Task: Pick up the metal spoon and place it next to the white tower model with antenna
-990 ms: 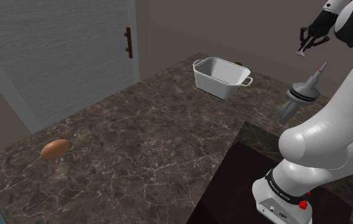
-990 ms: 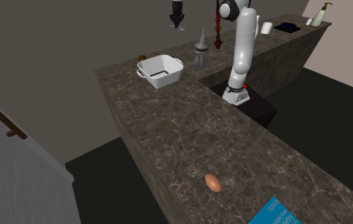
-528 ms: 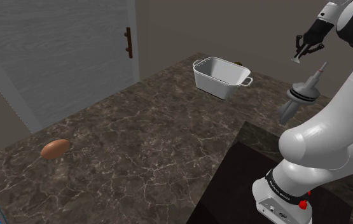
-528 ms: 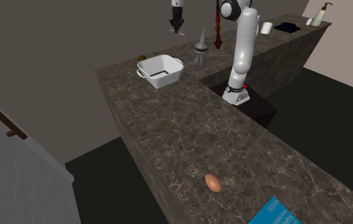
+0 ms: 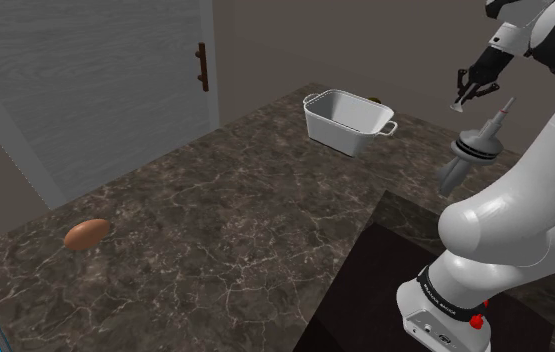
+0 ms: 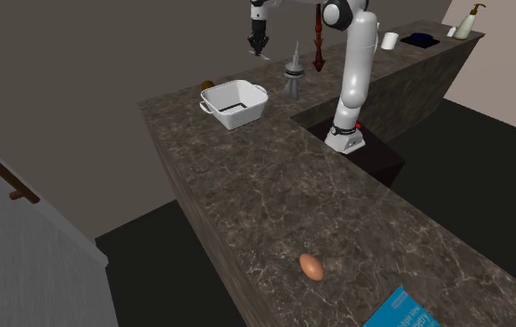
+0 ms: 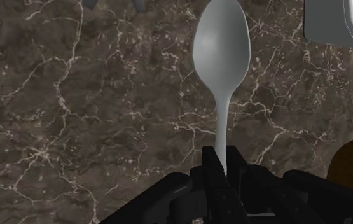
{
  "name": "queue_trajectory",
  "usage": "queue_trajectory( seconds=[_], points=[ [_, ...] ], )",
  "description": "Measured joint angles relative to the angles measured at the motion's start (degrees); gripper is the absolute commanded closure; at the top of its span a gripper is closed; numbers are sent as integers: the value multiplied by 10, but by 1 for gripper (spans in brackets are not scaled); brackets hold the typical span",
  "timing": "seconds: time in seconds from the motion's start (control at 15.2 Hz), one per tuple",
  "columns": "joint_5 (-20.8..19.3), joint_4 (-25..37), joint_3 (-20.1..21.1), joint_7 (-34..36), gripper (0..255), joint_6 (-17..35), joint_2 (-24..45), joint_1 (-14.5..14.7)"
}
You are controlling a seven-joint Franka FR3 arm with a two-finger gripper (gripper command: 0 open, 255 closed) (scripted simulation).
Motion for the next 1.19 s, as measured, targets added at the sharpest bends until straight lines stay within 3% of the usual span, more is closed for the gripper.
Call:
queue_trajectory(
  seconds=[1.19],
  points=[
    [16,-112,5,-28,255,128,21,3]
  ],
)
